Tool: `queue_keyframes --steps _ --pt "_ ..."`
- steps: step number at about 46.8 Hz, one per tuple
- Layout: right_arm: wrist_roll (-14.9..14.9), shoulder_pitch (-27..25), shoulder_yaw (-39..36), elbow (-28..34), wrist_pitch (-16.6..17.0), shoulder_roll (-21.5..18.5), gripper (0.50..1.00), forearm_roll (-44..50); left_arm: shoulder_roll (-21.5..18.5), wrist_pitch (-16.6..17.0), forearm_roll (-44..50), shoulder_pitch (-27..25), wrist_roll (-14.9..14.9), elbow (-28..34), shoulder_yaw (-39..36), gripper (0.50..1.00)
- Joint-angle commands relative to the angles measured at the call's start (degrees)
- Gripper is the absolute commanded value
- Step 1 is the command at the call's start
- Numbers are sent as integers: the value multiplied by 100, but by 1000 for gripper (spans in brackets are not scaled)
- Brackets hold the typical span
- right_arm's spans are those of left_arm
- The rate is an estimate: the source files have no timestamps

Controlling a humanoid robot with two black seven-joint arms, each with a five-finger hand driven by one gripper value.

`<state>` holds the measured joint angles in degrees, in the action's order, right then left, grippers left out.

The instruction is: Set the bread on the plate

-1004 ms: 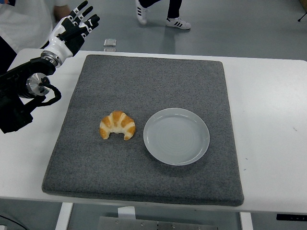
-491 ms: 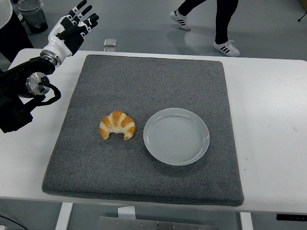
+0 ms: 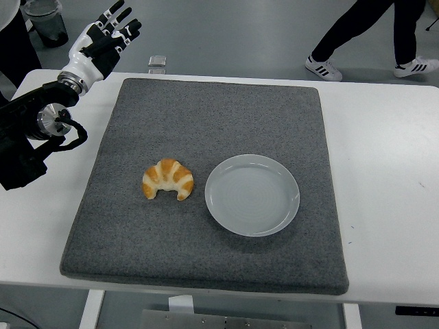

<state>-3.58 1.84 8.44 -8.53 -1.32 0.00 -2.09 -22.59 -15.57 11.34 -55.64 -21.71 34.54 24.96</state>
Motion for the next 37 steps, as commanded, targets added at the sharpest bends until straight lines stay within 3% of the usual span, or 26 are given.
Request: queue_keyframes --steps 1,28,37 --pt "6 0 0 0 1 0 930 7 0 1 0 0 0 0 0 990" --pt "6 0 0 0 9 0 930 -2 -9 1 0 -17 0 9 -35 990" --pt "6 -8 0 0 1 0 930 7 -246 19 -17 -35 0 202 -88 990"
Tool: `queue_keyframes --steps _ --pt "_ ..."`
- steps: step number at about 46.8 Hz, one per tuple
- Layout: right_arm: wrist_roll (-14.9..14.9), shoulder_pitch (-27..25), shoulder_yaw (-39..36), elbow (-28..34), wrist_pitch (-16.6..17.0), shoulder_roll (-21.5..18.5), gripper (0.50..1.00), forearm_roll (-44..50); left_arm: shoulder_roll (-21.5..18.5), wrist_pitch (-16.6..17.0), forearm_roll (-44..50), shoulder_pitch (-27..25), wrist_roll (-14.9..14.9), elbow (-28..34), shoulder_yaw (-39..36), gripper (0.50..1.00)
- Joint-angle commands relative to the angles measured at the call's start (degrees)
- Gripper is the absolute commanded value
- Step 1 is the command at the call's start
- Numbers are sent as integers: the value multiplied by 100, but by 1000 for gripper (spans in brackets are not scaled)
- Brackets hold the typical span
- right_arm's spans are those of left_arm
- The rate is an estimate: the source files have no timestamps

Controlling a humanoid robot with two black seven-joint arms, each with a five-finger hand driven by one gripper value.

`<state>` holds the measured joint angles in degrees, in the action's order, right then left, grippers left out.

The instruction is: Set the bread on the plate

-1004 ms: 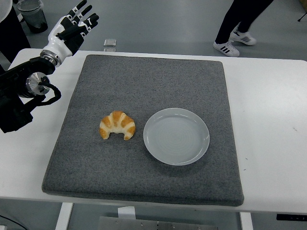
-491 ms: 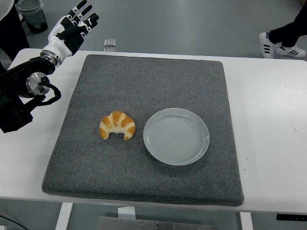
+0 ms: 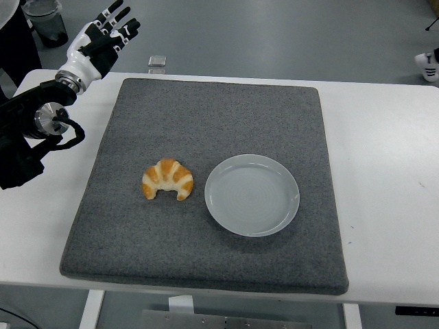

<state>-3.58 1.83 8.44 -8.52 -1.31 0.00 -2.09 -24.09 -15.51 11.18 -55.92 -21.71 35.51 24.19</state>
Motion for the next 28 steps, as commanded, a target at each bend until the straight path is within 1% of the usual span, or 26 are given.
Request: queue_keyframes --steps 1,8,13,24,28 --pt "6 2 0 0 -1 0 930 -2 -139 22 -11 -15 -9 166 -11 990" --pt "6 2 0 0 16 0 930 -2 -482 215 -309 -24 0 719 -19 990" --pt "6 2 0 0 25 0 930 -2 -684 566 -705 -51 0 1159 -2 990" --pt "-3 -7 0 0 25 0 930 -2 -1299 1427 -1750 -235 17 2512 -19 988" --pt "-3 -7 0 0 25 0 932 -2 -1493 1665 -2137 -314 35 2943 -19 990"
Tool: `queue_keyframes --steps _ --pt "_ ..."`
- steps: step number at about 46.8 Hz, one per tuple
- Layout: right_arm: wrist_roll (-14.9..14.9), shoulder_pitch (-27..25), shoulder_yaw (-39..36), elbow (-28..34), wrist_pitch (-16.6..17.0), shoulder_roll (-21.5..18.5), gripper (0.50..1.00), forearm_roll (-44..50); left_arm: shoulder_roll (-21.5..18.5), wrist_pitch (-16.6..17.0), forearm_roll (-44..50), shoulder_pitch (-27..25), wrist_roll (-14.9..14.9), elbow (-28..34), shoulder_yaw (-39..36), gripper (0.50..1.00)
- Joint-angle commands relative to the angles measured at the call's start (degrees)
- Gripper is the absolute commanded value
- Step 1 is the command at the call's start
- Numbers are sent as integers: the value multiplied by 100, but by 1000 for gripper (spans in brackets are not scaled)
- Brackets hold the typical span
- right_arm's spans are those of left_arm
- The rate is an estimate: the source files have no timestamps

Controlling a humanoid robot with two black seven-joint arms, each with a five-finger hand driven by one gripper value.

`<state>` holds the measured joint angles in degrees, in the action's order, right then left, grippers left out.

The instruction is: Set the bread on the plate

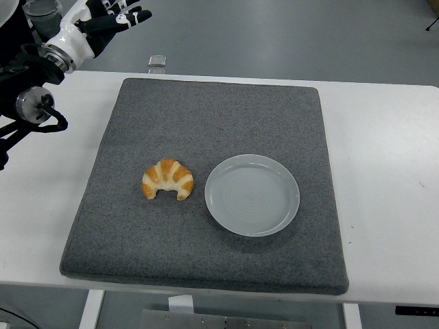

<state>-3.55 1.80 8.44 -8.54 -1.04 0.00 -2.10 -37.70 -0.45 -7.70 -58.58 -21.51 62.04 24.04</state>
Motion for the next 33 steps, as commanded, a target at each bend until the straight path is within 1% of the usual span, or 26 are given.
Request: queue_keyframes --steps 1,4,9,17,21,28,33 --pt "3 5 0 1 -2 0 932 8 -167 195 -319 -65 15 387 -13 988" --pt "-5 5 0 1 -2 0 930 -1 -308 256 -486 -127 32 642 -31 988" --pt "4 -4 0 1 -2 0 930 -1 -589 265 -715 -258 50 1028 -162 988" --pt "-5 5 0 -7 -2 0 930 -1 -1125 256 -1128 -663 50 1696 -821 988" --pt "-5 -4 0 1 7 0 930 8 -1363 221 -1505 -900 50 1952 -1234 990" --pt "-5 5 0 -8 7 0 930 -1 -1565 186 -2472 -1357 59 2145 -2069 988" --pt "-5 -4 0 -8 7 0 932 8 -1592 160 -3043 -1550 59 2189 -2491 990"
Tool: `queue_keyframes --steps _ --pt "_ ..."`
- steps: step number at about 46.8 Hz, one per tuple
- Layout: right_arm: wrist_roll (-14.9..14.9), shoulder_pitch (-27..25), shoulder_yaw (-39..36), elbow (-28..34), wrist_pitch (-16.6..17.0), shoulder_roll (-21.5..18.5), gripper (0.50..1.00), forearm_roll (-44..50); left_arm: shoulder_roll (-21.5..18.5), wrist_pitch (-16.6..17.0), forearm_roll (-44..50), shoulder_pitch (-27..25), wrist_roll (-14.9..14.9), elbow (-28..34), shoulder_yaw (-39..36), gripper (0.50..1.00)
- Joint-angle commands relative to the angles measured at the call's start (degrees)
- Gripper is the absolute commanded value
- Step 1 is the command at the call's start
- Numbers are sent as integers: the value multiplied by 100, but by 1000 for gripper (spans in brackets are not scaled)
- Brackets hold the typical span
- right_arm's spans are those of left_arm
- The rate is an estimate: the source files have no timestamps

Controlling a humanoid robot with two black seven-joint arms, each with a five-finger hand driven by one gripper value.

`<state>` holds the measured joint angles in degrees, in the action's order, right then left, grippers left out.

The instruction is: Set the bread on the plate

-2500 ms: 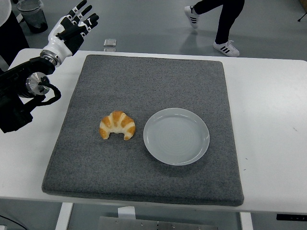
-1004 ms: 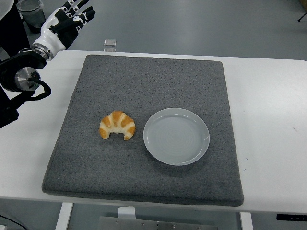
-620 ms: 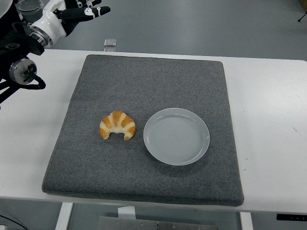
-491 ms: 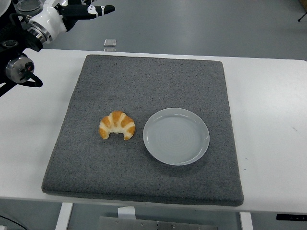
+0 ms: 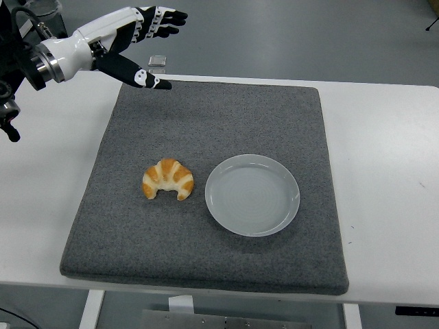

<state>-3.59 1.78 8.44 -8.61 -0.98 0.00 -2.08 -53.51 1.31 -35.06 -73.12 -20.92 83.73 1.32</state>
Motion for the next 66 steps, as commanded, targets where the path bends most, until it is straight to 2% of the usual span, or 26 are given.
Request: queue_keyframes --steps 1,8,16,34,45,58,66 --pt "8 -2 0 0 1 0 930 -3 -19 -34 -404 -115 0 38 -280 990" --pt "-1 -2 0 0 -8 0 930 -3 -116 -184 -984 -141 0 248 -421 990" --pt "8 -2 0 0 -7 0 930 -3 -151 -193 -1450 -97 0 451 -641 990" --pt "-1 -2 0 0 -8 0 930 6 -107 -193 -1740 245 0 425 -993 988" --pt "-1 6 0 0 -16 0 930 6 -81 -105 -2320 527 0 275 -1063 988" --pt "-1 -2 0 0 -16 0 930 -3 68 -79 -2356 580 -17 38 -993 988" --pt "-1 -2 0 0 -16 0 930 -3 288 159 -2347 738 -26 12 -1002 988"
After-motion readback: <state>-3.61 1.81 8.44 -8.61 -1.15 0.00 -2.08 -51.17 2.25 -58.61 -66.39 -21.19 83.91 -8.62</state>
